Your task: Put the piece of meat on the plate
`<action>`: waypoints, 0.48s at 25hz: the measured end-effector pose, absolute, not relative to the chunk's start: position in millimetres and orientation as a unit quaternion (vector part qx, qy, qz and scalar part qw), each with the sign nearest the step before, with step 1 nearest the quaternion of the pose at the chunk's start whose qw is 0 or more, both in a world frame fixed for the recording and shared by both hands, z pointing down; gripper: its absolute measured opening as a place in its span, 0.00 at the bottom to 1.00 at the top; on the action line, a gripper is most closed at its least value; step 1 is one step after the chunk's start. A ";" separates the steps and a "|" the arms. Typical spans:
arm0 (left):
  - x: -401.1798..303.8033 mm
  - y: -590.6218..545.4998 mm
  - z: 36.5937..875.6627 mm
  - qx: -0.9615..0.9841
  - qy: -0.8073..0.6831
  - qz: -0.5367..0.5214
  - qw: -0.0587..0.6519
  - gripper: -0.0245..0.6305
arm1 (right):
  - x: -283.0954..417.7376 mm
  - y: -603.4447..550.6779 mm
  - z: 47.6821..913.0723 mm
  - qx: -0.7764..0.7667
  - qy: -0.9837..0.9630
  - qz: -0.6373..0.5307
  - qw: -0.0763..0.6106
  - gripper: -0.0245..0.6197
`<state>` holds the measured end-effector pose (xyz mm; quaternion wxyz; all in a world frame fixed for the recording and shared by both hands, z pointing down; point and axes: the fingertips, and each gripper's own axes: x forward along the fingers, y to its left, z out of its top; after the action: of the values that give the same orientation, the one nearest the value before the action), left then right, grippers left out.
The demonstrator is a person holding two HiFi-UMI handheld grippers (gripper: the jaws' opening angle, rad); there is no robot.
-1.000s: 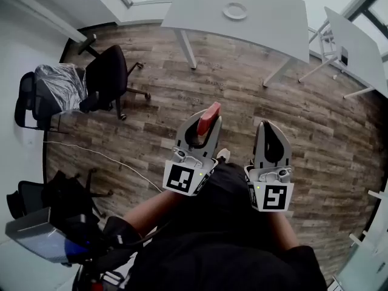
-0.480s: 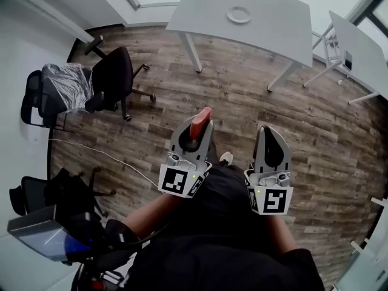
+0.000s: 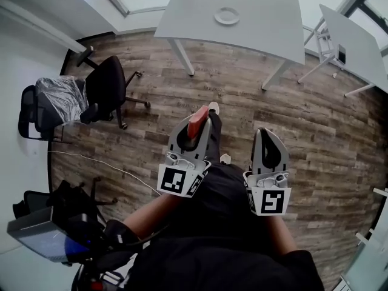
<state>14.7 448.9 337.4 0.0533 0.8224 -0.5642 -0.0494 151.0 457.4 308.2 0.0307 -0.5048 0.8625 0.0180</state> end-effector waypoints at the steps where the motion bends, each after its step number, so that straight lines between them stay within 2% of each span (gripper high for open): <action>1: 15.8 440.7 338.7 0.824 -0.562 -0.050 0.054 0.18 | 150.8 451.0 308.3 -0.506 0.862 0.026 0.028 0.05; 12: 17.8 318.3 351.3 0.835 -0.544 -0.058 0.060 0.18 | 152.9 335.2 324.1 -0.517 0.855 -0.001 0.027 0.05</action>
<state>17.8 318.3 351.3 0.0602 0.8350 -0.5439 -0.0579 152.9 335.2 324.1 0.0274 -0.5173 0.8554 -0.0009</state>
